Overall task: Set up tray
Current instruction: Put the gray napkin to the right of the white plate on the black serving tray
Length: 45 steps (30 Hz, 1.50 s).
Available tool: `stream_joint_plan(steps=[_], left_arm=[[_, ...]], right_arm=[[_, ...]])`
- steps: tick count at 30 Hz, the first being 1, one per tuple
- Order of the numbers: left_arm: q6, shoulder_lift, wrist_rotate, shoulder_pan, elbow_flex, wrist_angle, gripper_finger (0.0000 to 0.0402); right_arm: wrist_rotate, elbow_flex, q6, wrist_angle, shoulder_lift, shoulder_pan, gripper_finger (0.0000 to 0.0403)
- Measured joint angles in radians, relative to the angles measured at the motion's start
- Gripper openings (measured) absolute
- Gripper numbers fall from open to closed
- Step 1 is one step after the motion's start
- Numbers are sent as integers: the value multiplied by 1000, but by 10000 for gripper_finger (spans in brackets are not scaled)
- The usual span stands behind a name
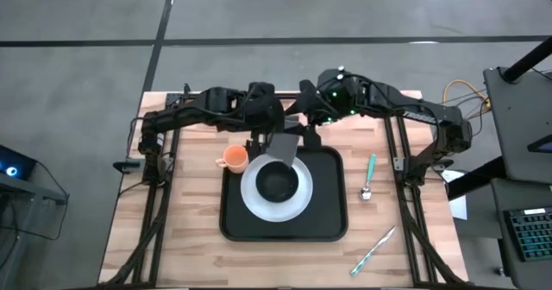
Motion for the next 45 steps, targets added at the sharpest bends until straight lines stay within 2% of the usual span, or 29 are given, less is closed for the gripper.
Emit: stream_joint_plan(steps=[10, 35, 37, 39, 41, 44, 45], left_arm=[[-19, 0, 40, -13, 1, -9, 0], [-19, 0, 64, -39, 1, -25, 0], [-19, 0, 64, -39, 1, -24, 0], [-19, 0, 64, -39, 1, -24, 0], [-19, 0, 64, -39, 0, -24, 0], [-15, 0, 64, -39, 0, -18, 0], [-13, 0, 63, -39, 0, -14, 0]], right_arm=[[11, -1, -15, 1, 6, -1, 231], [23, -130, -9, 46, 9, -9, 226], [23, -130, -7, 50, 9, -9, 210], [22, -130, -4, 55, 9, -9, 178], [5, -130, 6, 50, 9, -9, 128], [-82, -130, 22, 59, 9, -11, 37], [-94, -130, 26, 66, 9, -10, 25]])
